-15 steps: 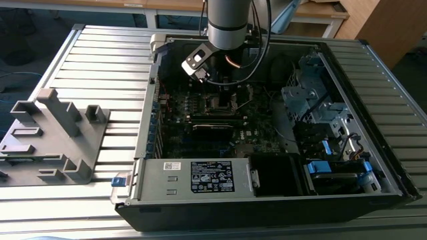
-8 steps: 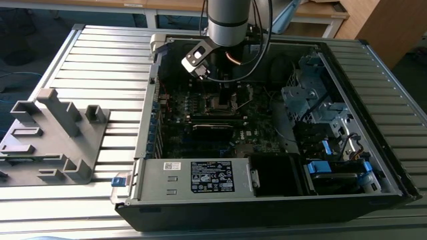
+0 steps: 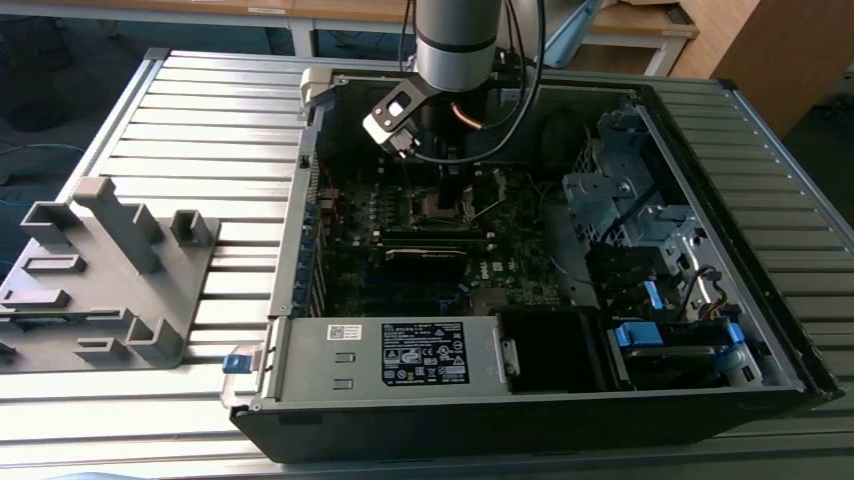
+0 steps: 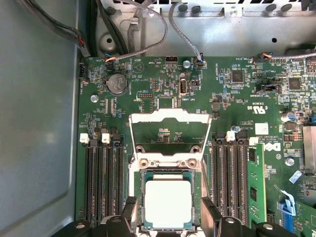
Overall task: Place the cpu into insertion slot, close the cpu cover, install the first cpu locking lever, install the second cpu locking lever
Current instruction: 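Place the cpu into insertion slot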
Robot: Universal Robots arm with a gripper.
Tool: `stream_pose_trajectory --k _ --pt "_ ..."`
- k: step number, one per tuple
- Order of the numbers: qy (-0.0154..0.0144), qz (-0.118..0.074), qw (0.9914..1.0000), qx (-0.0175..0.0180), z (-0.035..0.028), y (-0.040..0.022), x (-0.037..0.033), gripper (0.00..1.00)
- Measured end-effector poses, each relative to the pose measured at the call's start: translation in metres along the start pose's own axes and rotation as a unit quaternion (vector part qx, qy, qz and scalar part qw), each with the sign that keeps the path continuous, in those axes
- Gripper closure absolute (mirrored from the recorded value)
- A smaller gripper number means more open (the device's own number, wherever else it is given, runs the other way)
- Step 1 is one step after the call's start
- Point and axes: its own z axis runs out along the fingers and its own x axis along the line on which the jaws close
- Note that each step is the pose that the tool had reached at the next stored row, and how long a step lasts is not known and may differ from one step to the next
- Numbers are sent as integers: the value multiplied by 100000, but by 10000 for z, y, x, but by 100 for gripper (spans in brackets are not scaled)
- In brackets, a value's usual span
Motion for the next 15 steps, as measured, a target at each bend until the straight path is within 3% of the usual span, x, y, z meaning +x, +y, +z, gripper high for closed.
stream_pose_trajectory --k 3,6,9,12,15 --pt "0 1 100000 1 -2 0 0 40" --pt "-2 4 100000 1 -3 0 0 58" --pt "-3 1 100000 4 -5 0 0 64" --pt "-1 0 100000 1 -6 0 0 82" --pt "-2 1 100000 1 -7 0 0 88"
